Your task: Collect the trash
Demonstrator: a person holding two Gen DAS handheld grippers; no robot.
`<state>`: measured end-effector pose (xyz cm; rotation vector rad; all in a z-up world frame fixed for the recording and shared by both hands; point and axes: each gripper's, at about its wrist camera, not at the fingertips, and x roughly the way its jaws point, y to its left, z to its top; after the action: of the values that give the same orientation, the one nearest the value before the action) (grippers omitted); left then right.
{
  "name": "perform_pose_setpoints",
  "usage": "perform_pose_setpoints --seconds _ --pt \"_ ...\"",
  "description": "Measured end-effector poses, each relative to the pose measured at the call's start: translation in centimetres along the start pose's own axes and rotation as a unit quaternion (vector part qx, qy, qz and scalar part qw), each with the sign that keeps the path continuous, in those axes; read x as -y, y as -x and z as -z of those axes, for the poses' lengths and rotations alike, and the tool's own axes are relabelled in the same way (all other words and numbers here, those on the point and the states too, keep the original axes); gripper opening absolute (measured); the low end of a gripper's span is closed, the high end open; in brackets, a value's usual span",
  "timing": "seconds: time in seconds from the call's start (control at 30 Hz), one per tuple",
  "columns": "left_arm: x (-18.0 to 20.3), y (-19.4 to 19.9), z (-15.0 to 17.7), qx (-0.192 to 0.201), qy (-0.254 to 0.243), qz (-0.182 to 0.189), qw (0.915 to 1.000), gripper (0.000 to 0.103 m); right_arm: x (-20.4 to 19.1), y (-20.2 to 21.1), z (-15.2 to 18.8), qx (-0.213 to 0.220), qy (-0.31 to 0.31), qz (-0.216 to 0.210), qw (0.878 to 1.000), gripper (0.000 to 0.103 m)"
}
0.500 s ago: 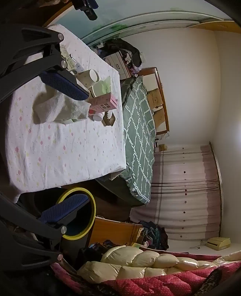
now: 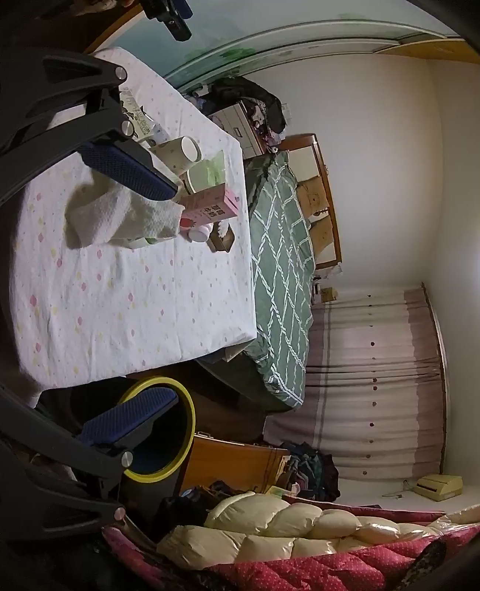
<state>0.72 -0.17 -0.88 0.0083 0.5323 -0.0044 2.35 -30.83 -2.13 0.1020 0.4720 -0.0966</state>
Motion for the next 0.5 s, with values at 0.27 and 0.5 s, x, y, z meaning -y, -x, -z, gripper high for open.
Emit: perform_pose_setpoints --seconds 0.27,0.5 --pt "0.8 -0.2 0.3 -0.002 -0.006 0.002 1.0000 0.099 -0.1 -0.2 0.1 0.000 0.000 0.002 1.000 0.097" --pt "0.6 -0.1 0.1 -0.007 -0.004 0.007 0.9999 0.099 0.0 -0.4 0.2 -0.001 -0.004 0.002 1.000 0.097"
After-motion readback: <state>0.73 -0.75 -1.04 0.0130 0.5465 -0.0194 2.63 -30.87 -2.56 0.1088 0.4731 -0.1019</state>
